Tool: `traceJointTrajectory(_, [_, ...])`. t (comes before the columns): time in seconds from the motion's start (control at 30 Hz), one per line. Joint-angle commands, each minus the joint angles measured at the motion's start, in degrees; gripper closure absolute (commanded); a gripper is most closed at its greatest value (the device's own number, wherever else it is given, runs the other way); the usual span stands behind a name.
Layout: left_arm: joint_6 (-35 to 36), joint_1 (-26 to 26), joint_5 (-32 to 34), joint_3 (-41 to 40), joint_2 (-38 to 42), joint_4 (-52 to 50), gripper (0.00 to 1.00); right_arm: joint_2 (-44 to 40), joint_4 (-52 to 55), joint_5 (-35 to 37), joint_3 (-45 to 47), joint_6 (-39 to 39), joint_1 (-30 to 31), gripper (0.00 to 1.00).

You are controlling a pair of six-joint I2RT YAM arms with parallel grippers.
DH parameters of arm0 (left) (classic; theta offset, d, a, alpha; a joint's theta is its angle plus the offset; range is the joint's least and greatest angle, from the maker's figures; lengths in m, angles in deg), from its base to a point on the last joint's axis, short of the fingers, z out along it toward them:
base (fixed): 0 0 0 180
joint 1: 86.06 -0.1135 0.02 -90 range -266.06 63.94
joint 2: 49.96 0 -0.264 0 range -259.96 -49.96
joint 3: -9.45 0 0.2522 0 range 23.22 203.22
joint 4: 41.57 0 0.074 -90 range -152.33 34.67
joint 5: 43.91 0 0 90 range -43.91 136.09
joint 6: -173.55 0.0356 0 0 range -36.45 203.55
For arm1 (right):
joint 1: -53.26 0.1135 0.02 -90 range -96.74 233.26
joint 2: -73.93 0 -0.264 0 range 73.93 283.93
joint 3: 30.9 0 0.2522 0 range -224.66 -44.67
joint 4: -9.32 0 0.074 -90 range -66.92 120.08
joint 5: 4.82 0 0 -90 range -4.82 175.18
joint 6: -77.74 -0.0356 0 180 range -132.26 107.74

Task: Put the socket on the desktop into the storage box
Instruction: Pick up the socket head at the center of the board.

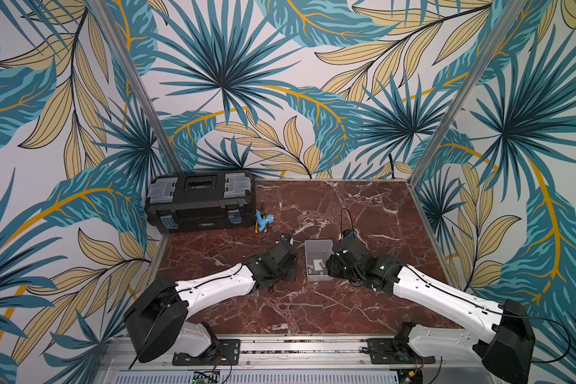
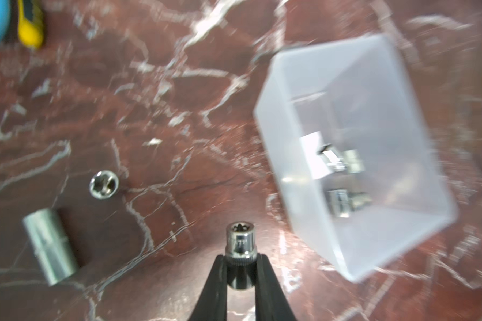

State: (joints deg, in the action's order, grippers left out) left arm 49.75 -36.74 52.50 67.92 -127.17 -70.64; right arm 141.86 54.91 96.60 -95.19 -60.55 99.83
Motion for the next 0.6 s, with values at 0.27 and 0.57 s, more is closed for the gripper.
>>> traceJointTrajectory(0.27, [12.9, 1.7, -10.4, -6.0, 17.1, 12.4, 1.00, -4.0, -9.5, -13.0, -2.3, -2.0, -2.5, 0.55])
traceJointTrajectory(0.57, [15.8, 2.8, -10.5, -5.0, 17.5, 12.0, 1.00, -3.0, -15.6, -21.9, -2.8, -3.1, -3.8, 0.54])
